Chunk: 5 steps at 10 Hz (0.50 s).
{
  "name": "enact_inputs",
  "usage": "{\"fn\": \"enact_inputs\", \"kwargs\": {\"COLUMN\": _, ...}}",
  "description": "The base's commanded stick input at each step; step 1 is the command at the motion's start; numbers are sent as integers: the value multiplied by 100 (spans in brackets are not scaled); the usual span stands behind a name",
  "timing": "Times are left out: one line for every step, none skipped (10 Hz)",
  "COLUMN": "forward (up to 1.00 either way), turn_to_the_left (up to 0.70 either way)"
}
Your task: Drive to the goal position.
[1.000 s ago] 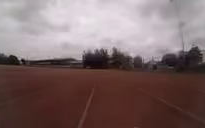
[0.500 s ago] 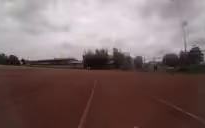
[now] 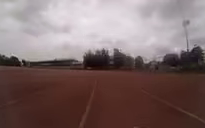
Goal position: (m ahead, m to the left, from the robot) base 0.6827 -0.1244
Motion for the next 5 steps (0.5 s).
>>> {"fn": "enact_inputs", "kwargs": {"forward": 70, "turn_to_the_left": 0}}
{"fn": "enact_inputs", "kwargs": {"forward": 70, "turn_to_the_left": 0}}
{"fn": "enact_inputs", "kwargs": {"forward": 70, "turn_to_the_left": 0}}
{"fn": "enact_inputs", "kwargs": {"forward": 70, "turn_to_the_left": 0}}
{"fn": "enact_inputs", "kwargs": {"forward": 70, "turn_to_the_left": 0}}
